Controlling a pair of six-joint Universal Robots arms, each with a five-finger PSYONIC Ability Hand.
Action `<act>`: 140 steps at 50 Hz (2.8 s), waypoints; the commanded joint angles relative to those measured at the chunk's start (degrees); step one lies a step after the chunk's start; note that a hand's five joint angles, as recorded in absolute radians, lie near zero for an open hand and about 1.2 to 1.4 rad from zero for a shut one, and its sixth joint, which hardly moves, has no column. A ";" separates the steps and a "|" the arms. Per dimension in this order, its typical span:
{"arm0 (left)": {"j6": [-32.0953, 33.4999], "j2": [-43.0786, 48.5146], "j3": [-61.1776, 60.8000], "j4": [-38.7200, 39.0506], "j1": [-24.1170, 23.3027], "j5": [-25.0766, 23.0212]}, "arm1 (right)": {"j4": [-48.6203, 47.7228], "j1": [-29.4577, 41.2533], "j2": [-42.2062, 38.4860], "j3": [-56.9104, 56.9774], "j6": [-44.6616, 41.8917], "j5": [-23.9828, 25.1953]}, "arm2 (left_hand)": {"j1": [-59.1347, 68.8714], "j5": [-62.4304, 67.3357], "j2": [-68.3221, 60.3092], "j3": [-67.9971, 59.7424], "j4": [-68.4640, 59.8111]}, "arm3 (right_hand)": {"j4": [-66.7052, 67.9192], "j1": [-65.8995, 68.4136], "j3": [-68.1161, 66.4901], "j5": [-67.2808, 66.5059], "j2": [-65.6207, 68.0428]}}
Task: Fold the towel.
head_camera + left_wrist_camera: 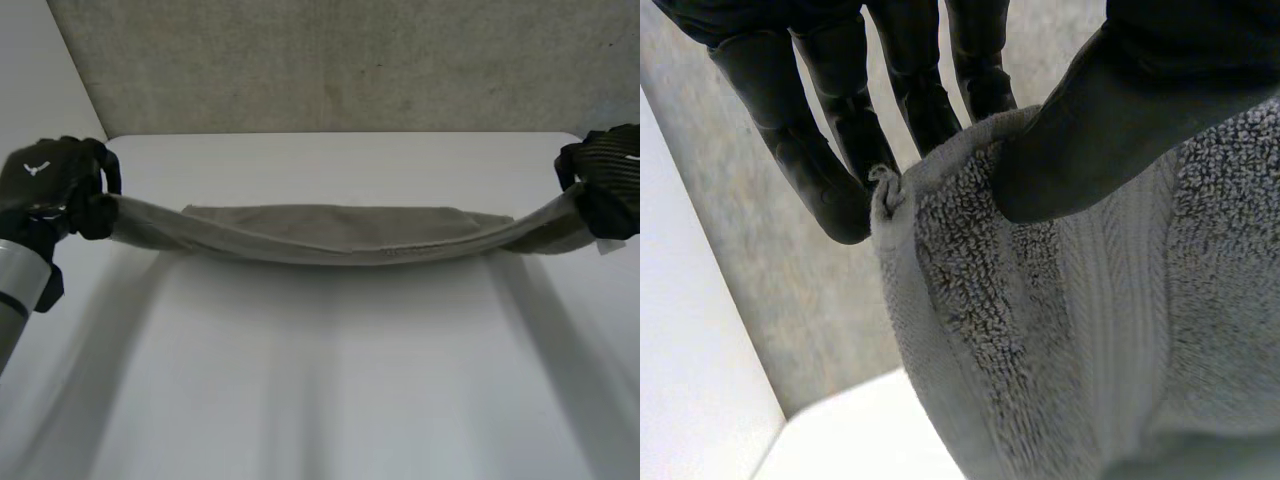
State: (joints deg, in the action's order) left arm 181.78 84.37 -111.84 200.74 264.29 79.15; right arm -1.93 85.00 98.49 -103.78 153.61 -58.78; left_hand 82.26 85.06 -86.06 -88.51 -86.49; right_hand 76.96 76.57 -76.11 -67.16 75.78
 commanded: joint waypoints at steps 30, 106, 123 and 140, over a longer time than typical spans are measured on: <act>4.37 51.95 46.10 -3.16 -7.21 4.17 | 4.74 10.27 -56.83 50.43 -4.63 -14.17 | -2.26 -15.06 6.06 8.51 6.49 | 3.04 3.43 -3.89 -2.84 4.22; -5.91 30.06 12.70 7.48 -9.75 8.04 | -10.99 5.70 -46.10 18.00 -0.15 -21.82 | -72.04 -84.85 75.84 78.30 76.28 | 3.04 3.43 -3.89 -2.84 4.22; -5.74 29.98 12.61 7.48 -9.75 8.13 | -9.24 -7.57 -43.03 22.40 -6.83 -21.64 | -72.04 -84.85 75.84 78.30 76.28 | 3.04 3.43 -3.89 -2.84 4.22; -5.74 29.62 12.17 7.48 -10.28 8.22 | -0.53 25.13 -39.86 42.70 -11.14 -21.12 | -72.04 -84.85 75.84 78.30 76.28 | 3.04 3.43 -3.89 -2.84 4.22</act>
State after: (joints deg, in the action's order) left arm 176.04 113.93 -99.57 208.19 254.25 87.34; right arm -2.47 97.09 60.11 -64.46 142.12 -80.06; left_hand 15.01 12.62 -14.79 -13.82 -15.14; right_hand 76.96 76.04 -75.80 -66.13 75.44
